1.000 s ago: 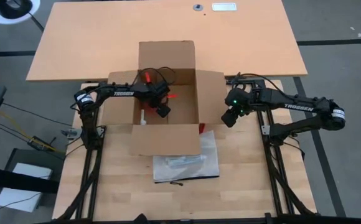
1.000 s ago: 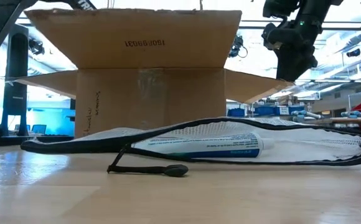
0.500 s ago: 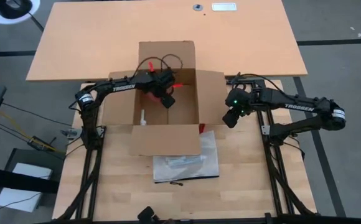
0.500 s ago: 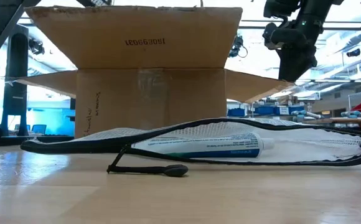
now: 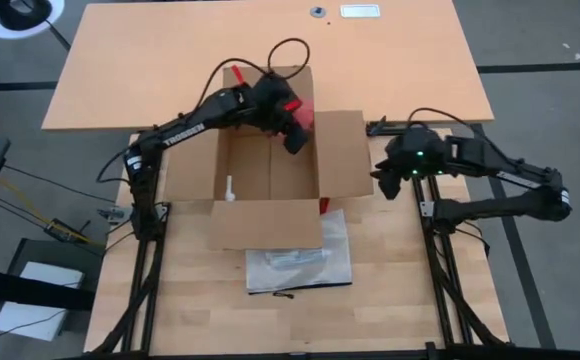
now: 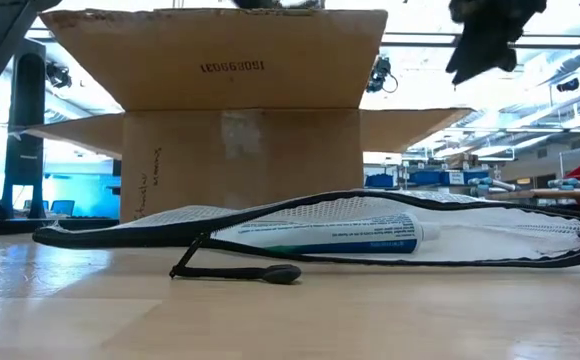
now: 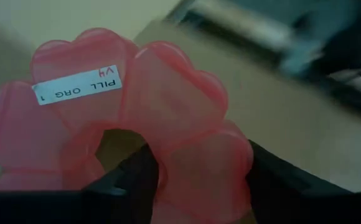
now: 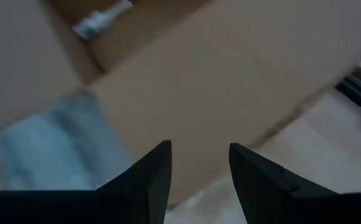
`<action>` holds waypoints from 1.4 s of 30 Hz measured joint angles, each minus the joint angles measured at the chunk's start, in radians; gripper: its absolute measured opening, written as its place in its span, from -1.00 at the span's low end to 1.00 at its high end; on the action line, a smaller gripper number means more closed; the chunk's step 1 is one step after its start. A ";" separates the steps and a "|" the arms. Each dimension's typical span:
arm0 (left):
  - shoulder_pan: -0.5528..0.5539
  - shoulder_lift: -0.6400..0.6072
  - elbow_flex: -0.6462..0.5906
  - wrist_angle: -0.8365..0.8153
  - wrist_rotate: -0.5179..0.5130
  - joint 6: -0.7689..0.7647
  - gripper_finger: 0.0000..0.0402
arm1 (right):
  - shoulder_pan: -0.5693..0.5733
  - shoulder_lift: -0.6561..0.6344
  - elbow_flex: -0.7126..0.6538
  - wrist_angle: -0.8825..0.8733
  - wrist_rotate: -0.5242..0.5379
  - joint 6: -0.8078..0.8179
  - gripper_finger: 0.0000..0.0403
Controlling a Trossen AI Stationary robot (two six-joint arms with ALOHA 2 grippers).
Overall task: Unpack boxes
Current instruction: Put the orange pill organizer into the white zip bag
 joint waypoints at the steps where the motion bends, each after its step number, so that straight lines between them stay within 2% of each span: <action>1: -0.021 0.000 0.031 0.001 0.022 -0.018 0.03 | 0.005 -0.018 0.000 0.011 -0.019 0.000 -0.18; 10: -0.227 -0.001 0.203 0.019 0.043 -0.129 0.04 | 0.070 -0.113 0.000 0.148 -0.174 0.003 -0.12; 13: -0.295 -0.001 0.216 0.063 0.052 -0.160 0.04 | 0.100 -0.116 0.000 0.237 -0.210 0.007 0.01; 18: -0.410 -0.001 0.216 0.219 0.129 -0.200 0.04 | 0.165 -0.097 0.000 0.413 -0.312 0.013 0.28; 22: -0.482 -0.001 0.216 0.339 0.146 -0.219 0.04 | 0.230 -0.064 0.000 0.533 -0.382 0.036 0.41; 28: -0.545 0.003 0.217 0.521 0.266 -0.313 0.04 | 0.322 -0.013 0.000 0.680 -0.398 0.023 0.39; 37: -0.590 0.048 0.217 0.599 0.272 -0.340 0.04 | 0.408 0.055 0.000 1.071 -0.410 0.010 0.32; 42: -0.593 0.058 0.217 0.609 0.263 -0.353 0.04 | 0.454 0.095 0.000 1.139 -0.453 0.035 0.24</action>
